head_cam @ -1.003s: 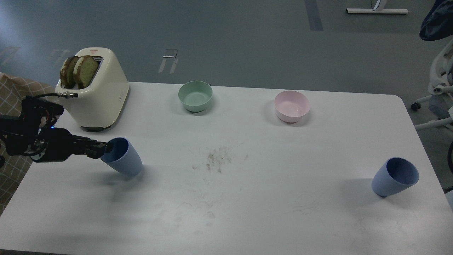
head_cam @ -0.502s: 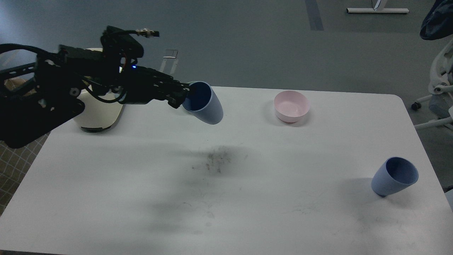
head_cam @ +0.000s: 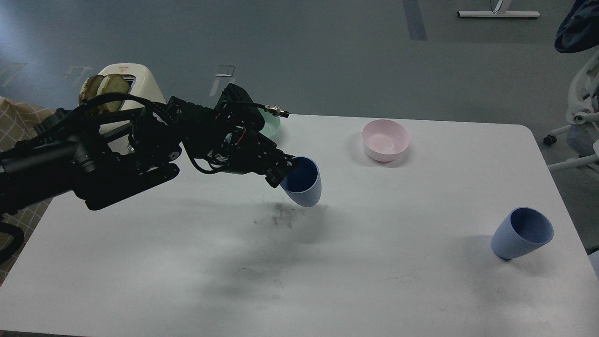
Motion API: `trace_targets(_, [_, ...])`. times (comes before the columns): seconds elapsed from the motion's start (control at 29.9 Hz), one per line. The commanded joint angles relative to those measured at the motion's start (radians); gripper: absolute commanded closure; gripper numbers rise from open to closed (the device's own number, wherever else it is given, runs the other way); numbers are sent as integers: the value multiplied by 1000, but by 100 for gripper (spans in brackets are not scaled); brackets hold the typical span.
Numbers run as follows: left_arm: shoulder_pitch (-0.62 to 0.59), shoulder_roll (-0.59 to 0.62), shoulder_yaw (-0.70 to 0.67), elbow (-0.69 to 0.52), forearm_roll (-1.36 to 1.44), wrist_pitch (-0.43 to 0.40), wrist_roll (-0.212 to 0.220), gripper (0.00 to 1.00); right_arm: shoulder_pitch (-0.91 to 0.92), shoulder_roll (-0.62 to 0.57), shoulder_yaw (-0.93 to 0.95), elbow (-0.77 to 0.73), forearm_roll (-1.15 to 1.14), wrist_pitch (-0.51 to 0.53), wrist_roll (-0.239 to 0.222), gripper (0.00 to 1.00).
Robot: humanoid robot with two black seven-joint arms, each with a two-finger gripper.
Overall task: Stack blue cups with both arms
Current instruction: 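Lift the blue cup with the left gripper and set it upright mid-table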
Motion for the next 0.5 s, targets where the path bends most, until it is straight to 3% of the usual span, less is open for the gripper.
trace_targets(0.0, [4,-20,1,42,2,0,1,100,1,4,-1,2,0,0,0,0])
trace_targets(0.47, [42,-75,39,91,10,0,37,100,0,1,-1,1,0,0,0,0])
